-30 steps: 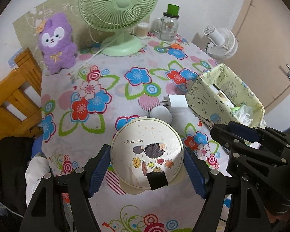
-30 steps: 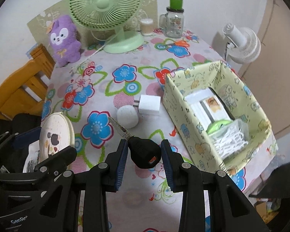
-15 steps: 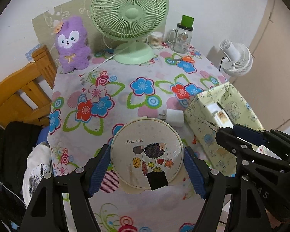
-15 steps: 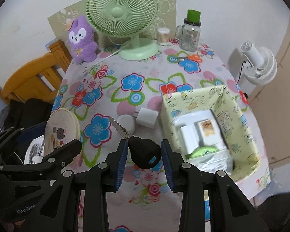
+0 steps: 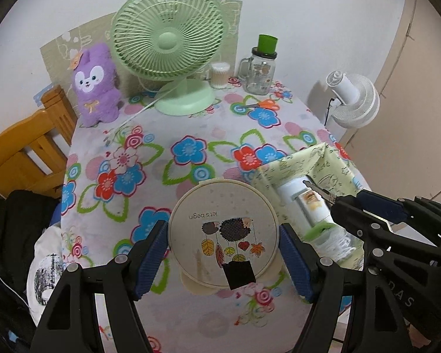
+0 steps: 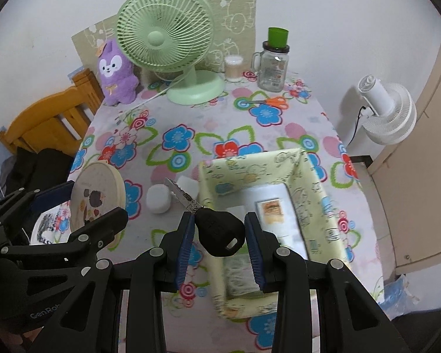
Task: Organize rigid objects
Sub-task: 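Carry the compact and black plug in both grippers over the fabric box, then lower the round beige compact into the box and open the left gripper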
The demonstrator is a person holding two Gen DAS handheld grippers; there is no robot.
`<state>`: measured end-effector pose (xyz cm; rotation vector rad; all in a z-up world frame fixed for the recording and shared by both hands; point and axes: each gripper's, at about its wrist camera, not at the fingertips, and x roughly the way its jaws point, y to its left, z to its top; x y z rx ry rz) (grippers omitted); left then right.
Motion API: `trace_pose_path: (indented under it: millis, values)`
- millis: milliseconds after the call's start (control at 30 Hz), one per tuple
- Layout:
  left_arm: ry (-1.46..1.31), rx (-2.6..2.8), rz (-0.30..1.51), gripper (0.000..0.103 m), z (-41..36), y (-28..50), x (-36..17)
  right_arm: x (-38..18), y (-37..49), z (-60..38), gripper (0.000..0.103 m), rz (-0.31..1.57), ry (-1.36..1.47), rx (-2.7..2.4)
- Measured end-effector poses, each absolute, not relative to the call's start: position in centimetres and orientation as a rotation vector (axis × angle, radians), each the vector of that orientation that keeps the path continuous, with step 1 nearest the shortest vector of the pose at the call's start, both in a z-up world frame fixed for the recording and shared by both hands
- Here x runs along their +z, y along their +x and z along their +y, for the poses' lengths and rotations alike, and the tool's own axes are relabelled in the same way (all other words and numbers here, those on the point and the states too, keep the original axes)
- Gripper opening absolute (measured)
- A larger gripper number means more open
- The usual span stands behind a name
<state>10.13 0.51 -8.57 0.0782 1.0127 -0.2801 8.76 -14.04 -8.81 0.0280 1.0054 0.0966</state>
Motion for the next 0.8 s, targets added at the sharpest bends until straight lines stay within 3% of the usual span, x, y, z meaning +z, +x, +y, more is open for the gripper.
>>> trace_pose_path:
  millis: [800]
  values:
    - [0.109,-0.414,1.019,0.077,-9.8,13.1,-10.2,-9.5,9.7,-24.3,0.038,1.008,0.069,-0.01]
